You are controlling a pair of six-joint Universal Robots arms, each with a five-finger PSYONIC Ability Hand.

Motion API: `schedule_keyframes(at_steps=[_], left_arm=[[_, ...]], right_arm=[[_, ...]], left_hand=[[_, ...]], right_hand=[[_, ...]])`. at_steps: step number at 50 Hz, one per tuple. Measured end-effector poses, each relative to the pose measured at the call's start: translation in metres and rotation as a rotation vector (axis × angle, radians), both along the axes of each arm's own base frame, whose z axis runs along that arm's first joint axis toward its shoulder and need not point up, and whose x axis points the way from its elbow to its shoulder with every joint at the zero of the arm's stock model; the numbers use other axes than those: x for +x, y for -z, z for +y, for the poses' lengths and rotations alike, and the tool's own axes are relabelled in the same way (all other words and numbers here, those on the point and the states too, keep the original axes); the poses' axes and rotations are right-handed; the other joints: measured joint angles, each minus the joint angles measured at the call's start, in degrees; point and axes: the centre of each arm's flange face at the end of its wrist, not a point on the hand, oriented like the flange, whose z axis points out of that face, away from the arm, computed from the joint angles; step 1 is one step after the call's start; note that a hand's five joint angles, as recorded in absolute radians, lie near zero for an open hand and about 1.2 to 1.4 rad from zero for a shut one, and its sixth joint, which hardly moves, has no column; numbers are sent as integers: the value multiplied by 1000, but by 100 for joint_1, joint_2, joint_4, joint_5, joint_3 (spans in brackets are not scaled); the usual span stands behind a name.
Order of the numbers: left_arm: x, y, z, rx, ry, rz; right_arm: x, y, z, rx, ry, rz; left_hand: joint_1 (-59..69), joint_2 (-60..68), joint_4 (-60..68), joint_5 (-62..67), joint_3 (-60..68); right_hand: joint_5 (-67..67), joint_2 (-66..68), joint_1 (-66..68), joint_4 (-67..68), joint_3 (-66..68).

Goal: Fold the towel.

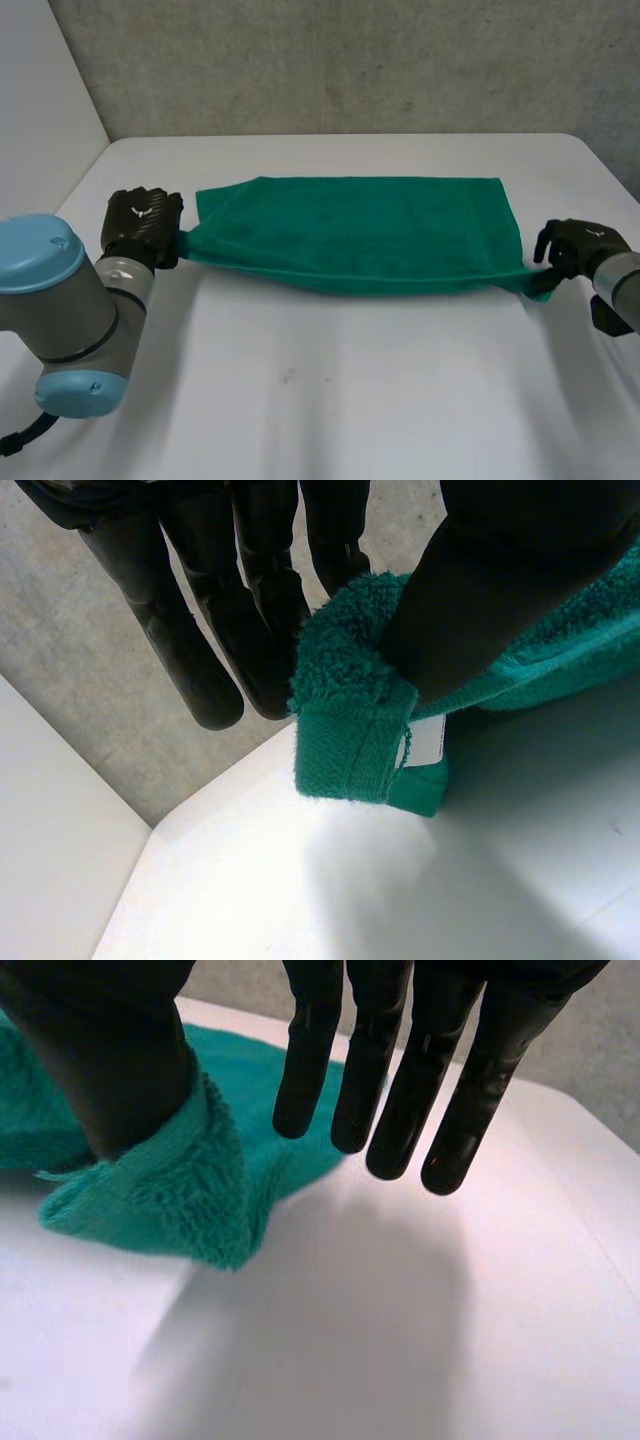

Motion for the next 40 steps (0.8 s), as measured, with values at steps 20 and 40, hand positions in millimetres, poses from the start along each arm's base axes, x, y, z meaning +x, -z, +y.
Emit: schedule_keyframes(at_steps=[20,40], left_arm=[[30,0,40,209,-46,-120],[40,7,73,381,26,-392]], right_arm=[[-6,-31,56,17,-348,417],[-16,-27,98,216,-576,823]], left_hand=[[0,0,0,0,0],[0,0,0,0,0]], right_hand=[[2029,2054,1594,2208,2092],[2042,2054,1594,2208,2092]])
